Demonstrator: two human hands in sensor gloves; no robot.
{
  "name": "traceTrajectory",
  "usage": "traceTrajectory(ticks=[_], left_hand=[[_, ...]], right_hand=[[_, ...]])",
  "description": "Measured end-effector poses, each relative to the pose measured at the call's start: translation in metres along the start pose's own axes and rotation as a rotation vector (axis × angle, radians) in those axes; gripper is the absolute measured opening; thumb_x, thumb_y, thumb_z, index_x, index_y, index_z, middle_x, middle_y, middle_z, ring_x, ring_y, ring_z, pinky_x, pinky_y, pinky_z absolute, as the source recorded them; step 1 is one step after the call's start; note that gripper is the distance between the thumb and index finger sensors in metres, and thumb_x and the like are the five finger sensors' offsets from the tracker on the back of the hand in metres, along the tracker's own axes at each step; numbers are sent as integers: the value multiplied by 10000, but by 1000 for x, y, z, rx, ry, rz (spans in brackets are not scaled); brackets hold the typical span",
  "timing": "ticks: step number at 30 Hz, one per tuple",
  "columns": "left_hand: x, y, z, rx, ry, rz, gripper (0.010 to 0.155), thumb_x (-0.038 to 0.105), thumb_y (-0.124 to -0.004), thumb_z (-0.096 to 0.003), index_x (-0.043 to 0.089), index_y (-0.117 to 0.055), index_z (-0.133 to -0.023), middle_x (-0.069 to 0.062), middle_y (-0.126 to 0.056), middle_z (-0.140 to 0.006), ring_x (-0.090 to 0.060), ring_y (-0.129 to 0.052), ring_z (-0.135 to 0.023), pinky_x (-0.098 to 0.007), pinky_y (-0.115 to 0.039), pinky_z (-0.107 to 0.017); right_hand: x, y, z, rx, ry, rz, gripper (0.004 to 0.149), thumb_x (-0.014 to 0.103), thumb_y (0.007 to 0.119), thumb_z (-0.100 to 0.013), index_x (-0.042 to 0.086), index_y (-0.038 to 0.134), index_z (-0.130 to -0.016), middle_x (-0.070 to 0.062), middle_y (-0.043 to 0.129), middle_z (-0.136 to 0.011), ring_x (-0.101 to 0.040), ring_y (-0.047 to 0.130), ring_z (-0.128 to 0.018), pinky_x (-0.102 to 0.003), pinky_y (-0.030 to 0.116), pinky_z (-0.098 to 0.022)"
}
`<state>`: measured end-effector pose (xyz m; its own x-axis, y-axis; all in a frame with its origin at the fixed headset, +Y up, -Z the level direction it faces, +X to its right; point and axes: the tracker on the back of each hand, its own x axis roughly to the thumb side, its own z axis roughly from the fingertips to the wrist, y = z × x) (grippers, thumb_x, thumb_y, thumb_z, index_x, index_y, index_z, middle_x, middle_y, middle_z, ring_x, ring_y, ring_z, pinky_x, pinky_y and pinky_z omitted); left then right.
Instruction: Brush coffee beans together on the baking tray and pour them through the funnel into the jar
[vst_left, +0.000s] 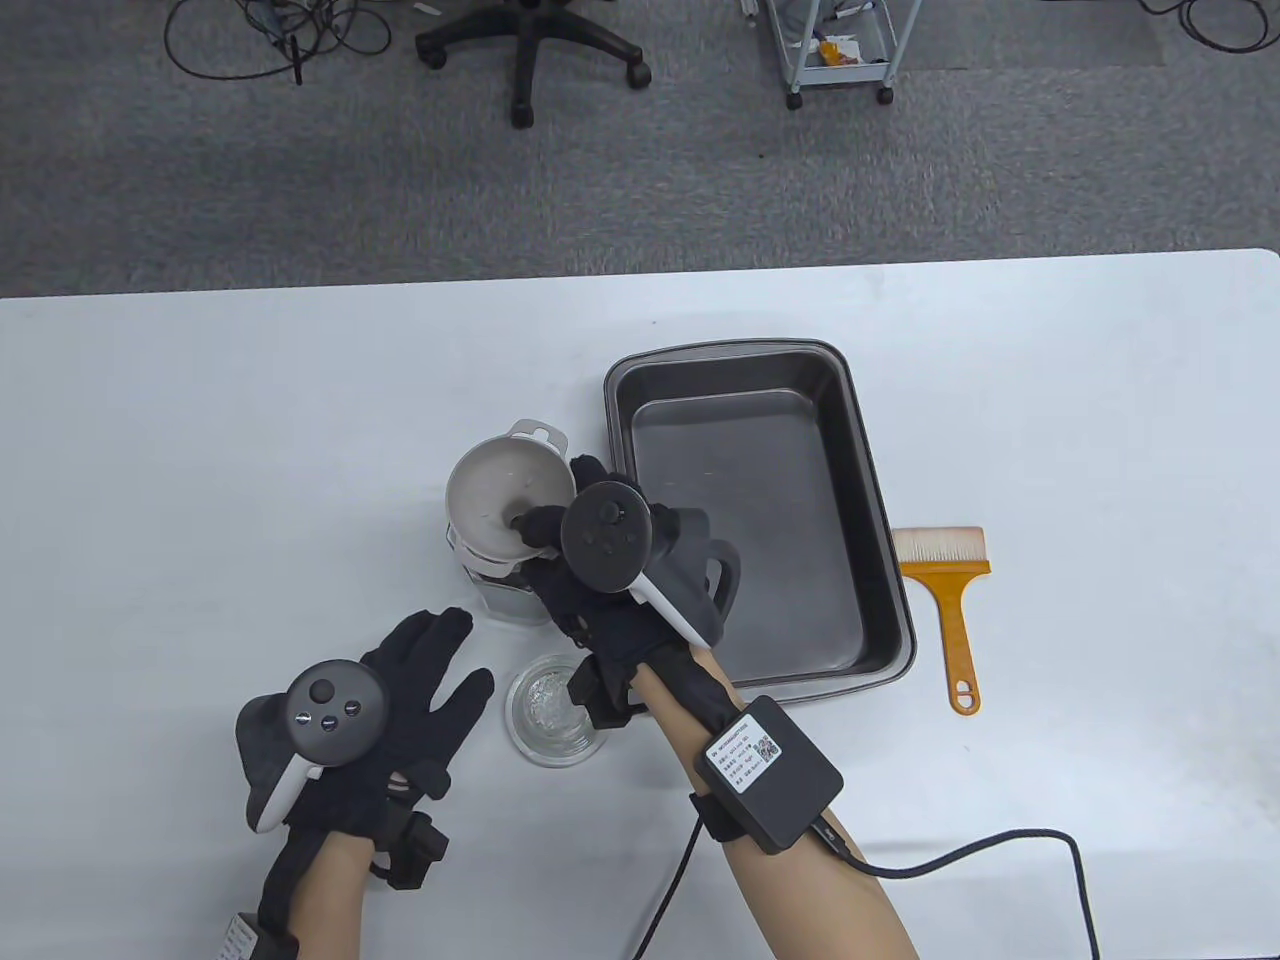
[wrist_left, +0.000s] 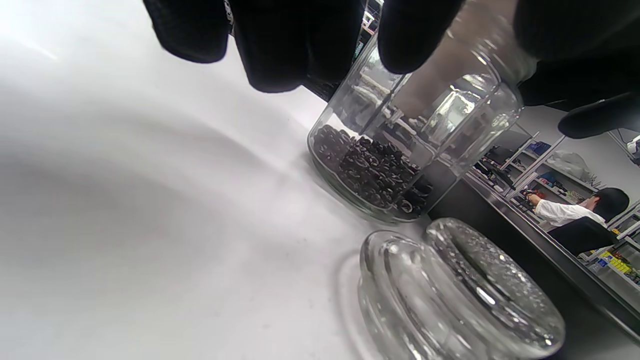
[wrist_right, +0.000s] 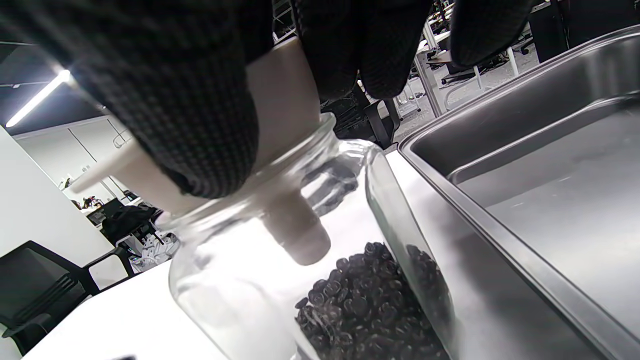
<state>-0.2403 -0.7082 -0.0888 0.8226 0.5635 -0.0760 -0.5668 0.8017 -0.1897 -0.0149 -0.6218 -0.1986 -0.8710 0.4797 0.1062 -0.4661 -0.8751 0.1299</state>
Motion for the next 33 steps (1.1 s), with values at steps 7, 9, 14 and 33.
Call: traceTrajectory(ticks=[7,9,14,33], left_hand=[[0,1,0,2,4,0,712,757,-667,-488,429,-549,-1108,-29,-595,-1212,-345,-697,-1064,-573,-595,-773],[0,1,0,3,6,-1,713,757,-668,-487,428,-549,-1108,-31,-592,-1214,-346,-696,-1064,-574,-593,-773],[0,1,0,7,4,-4,711,757,-667,-488,428,-550,-1108,-31,-593,-1213,-345,-698,-1063,-574,-593,-773],[2,-4,1,6,15,-67,710,757,-667,-488,429,-550,-1107,-30,-595,-1212,-344,-700,-1062,-572,-596,-772]], right_hand=[[3,-12,2,-29,-18,-51,440,452,1012,-359,370,914,-779,-92,669,-1118,-367,711,-1024,-653,616,-695],[4,-19,5,-48,-25,-71,441,451,1012,-358,371,913,-780,-92,669,-1119,-369,709,-1024,-655,612,-696],[6,-42,15,-100,-56,-130,438,458,1012,-356,376,916,-775,-88,679,-1114,-366,717,-1022,-656,613,-695],[-75,-73,69,-216,-11,-238,439,467,998,-365,366,906,-782,-138,696,-1098,-419,757,-979,-659,627,-684]])
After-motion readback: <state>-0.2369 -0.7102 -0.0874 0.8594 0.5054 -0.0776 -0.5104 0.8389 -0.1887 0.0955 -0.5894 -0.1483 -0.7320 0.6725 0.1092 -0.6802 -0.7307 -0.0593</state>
